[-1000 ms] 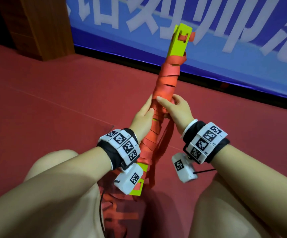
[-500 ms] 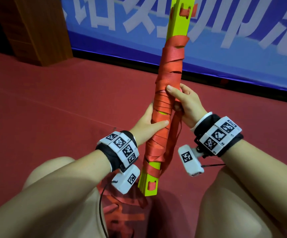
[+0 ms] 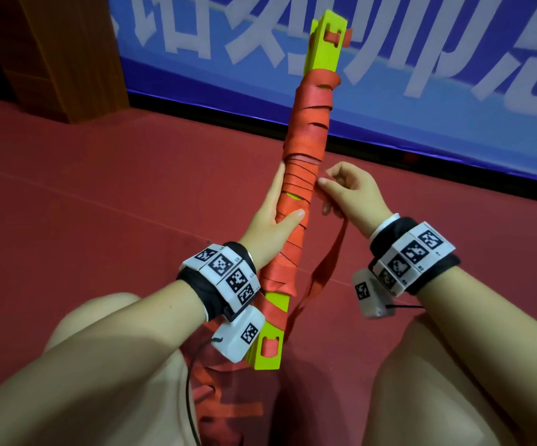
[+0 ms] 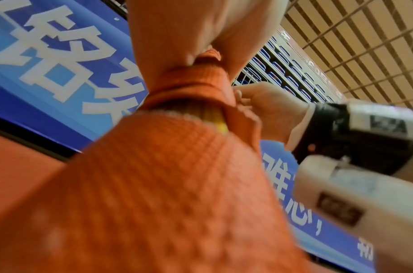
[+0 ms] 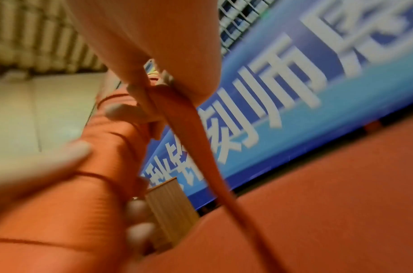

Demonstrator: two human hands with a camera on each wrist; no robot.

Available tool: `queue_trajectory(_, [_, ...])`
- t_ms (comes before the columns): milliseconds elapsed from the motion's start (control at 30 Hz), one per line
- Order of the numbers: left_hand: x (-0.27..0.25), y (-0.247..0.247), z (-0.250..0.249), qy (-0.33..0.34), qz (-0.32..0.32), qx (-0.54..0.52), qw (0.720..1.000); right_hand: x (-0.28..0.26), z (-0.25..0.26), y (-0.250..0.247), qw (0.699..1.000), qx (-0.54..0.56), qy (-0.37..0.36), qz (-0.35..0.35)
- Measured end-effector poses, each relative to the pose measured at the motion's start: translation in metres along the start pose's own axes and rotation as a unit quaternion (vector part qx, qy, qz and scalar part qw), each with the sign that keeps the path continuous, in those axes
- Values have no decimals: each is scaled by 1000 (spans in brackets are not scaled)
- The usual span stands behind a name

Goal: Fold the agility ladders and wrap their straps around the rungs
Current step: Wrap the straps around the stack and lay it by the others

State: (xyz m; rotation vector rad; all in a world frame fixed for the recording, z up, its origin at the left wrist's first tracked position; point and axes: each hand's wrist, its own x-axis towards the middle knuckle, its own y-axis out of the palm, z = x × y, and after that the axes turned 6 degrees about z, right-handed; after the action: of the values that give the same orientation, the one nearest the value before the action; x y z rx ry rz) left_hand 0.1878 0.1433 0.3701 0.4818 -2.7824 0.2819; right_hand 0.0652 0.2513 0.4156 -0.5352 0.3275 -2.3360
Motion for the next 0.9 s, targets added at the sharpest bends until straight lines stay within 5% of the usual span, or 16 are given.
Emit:
queue_trajectory(233, [-2, 2, 3, -22, -17, 152, 988, 2, 7, 14, 990, 119, 49, -65])
queue_trajectory(400, [-4, 1, 10, -24, -35, 306, 951, -1, 6, 33, 989, 133, 48, -52])
queue_trajectory(633, [-5, 2, 13, -66, 38, 15, 997, 0, -7, 39, 986, 111, 61, -107])
queue_trajectory(900, [-3, -7, 4, -77, 28, -113, 990, 5, 7, 23, 968, 247, -13, 35])
